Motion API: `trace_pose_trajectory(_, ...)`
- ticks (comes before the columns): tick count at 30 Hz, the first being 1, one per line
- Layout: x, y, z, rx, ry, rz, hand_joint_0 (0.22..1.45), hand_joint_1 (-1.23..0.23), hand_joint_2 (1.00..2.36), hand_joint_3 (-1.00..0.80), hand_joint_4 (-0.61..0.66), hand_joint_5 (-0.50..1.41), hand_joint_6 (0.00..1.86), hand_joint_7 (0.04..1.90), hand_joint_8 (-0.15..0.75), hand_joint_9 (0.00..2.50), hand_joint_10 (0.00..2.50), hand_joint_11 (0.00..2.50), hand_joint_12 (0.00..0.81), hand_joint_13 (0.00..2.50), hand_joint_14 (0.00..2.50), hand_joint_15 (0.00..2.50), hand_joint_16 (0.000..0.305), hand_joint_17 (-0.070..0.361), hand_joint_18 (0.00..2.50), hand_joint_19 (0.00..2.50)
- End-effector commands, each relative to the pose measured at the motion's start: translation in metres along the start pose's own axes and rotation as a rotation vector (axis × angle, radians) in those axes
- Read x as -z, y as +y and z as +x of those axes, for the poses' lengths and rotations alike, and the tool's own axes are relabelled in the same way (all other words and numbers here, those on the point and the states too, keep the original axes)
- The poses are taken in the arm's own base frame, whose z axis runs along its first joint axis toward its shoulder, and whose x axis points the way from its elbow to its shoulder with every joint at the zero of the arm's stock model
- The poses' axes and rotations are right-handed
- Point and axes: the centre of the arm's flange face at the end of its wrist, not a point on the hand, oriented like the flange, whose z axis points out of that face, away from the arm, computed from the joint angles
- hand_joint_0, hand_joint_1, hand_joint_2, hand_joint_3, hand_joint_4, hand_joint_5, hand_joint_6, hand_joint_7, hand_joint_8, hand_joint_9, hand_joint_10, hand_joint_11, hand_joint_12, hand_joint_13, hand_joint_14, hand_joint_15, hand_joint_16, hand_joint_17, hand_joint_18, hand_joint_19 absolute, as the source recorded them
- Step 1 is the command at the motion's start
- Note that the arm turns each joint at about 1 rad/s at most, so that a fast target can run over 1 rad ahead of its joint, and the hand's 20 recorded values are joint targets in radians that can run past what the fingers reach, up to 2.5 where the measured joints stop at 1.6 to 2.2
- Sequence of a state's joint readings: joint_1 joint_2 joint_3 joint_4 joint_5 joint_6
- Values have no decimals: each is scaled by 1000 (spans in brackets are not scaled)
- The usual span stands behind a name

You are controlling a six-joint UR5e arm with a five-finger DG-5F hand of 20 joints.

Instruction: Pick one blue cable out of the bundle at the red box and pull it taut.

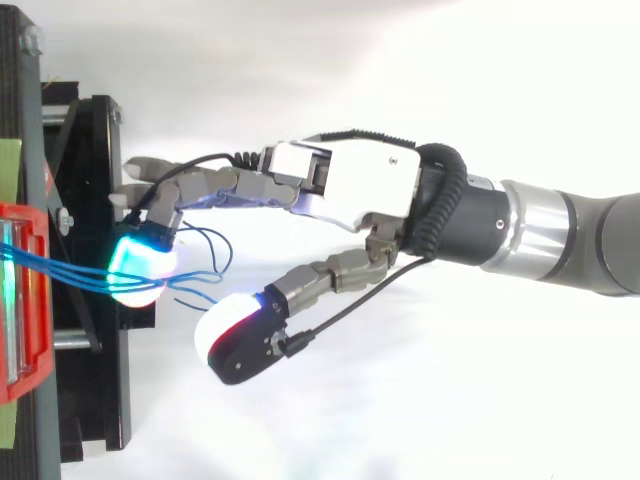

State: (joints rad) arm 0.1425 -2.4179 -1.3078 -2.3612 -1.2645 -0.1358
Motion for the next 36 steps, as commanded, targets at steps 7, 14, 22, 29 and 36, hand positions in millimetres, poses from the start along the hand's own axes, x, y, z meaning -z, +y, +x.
trace_pose_trajectory(7,0,2,14,18,11,-4,587,-741,1000,-494,354,-129,502,1076,296,299,0,8,351,76,0,29,55,124,69,103)
trace_pose_trajectory(14,0,2,14,10,8,-5,605,-738,1004,-443,296,-117,500,1184,294,302,0,8,351,80,2,35,54,122,77,101)
trace_pose_trajectory(22,-2,3,7,8,-5,-8,565,-706,1000,-500,351,-130,502,1077,298,303,0,17,355,79,1,46,55,124,70,113)
trace_pose_trajectory(29,-2,1,-5,8,-34,3,556,-697,1000,-500,360,-130,502,1066,299,304,0,10,355,79,2,41,56,125,69,115)
trace_pose_trajectory(36,-3,3,-7,15,-50,2,565,-709,1000,-500,351,-127,502,1088,299,307,0,17,353,85,0,40,55,124,75,118)
